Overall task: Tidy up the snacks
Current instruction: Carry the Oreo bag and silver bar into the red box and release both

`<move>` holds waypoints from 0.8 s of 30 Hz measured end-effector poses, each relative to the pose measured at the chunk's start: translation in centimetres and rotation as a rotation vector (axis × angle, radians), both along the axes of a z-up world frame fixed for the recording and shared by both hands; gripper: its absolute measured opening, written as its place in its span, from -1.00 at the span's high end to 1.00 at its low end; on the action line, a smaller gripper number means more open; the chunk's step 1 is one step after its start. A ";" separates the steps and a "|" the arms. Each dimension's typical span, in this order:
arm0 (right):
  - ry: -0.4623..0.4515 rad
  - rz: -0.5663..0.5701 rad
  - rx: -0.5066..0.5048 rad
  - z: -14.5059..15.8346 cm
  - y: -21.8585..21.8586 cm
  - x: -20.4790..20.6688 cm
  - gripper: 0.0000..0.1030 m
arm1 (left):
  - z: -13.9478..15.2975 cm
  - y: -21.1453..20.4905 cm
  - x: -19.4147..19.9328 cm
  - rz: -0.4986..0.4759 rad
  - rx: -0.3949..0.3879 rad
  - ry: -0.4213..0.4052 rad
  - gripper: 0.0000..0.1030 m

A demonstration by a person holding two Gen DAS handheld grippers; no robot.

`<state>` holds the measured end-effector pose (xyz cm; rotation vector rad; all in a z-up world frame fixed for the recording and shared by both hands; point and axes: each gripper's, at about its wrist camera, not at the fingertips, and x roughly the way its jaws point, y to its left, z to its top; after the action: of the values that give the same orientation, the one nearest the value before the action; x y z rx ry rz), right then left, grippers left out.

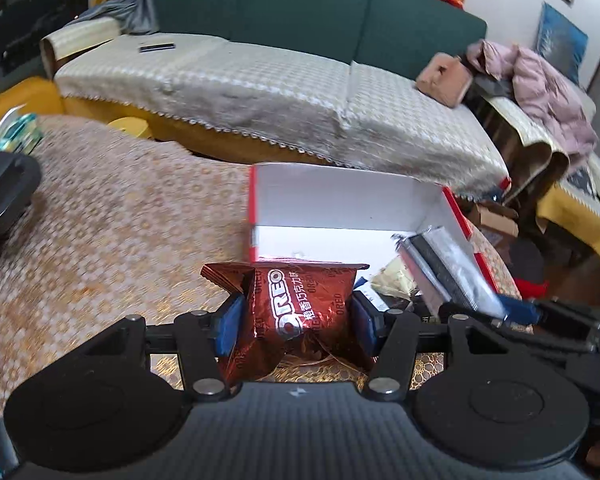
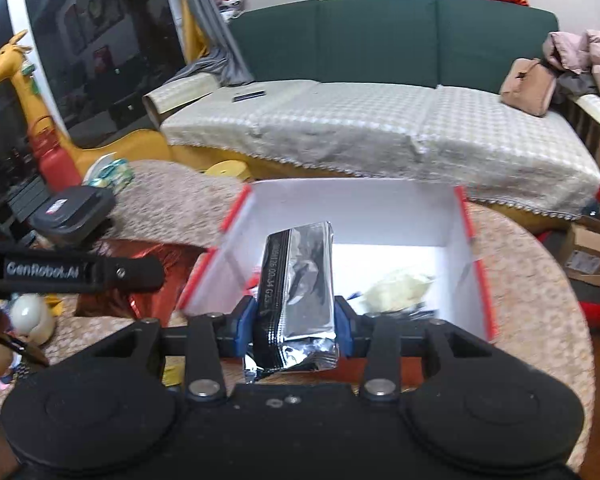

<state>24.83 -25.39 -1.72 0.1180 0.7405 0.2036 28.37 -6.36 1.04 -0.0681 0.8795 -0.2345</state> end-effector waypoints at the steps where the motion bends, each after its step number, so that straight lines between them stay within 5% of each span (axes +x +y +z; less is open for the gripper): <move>1: 0.001 -0.009 -0.008 -0.1 -0.7 0.3 0.22 | -0.2 -0.7 0.5 -0.009 0.008 0.005 -0.09; 9: 0.041 -0.048 -0.061 -2.5 -4.1 4.3 0.22 | -2.9 -4.4 3.9 -0.052 0.054 0.037 -0.09; 24: 0.121 0.022 -0.114 -6.8 -2.5 7.0 0.22 | -8.2 -6.5 7.0 -0.063 0.147 0.120 -0.12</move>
<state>31.87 -27.89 -8.53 0.0140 0.8719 0.1761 35.35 -12.81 -7.11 0.0835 1.0169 -0.2255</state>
